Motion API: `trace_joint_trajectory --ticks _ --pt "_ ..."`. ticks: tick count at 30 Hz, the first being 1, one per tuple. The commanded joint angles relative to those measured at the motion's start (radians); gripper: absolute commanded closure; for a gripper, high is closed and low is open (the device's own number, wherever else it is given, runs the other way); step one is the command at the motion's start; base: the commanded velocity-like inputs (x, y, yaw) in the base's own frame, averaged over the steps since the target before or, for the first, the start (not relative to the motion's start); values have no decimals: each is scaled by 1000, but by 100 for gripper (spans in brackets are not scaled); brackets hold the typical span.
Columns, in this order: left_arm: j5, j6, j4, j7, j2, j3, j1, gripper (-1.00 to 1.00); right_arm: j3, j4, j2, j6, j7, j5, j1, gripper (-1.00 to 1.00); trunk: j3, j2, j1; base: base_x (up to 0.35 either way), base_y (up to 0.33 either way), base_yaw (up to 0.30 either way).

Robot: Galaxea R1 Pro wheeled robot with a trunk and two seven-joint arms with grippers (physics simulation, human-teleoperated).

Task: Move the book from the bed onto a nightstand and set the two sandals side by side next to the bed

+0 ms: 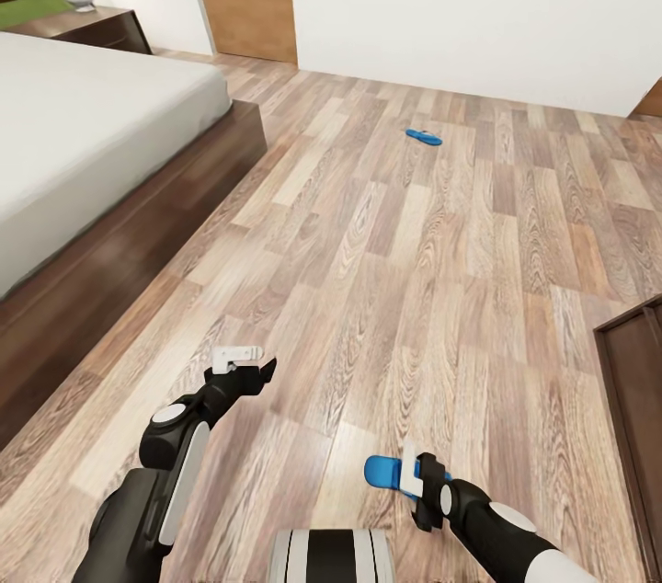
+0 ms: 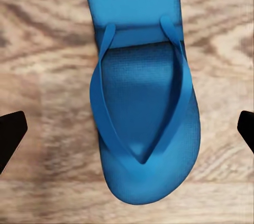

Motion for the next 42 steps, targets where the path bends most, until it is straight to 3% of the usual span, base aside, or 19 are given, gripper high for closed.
trace_joint_trajectory --ticks 1,9,38,42 --pt "8 6 -1 0 0 1 0 -100 3 -3 -1 5 4 9 0 -100 -5 -1 0 0 0 0" --pt "8 6 -1 1 0 1 0 -100 1 -4 -2 5 2 9 0 -100 -36 -2 4 0 0 0" --pt "9 5 -2 1 1 1 0 -100 0 -5 -4 4 2 9 -1 -100 -36 -2 4 84 -62 0" --pt "10 5 -2 1 -1 2 0 -100 0 -4 -4 4 2 9 -1 -100 -51 -3 6 0 0 0"
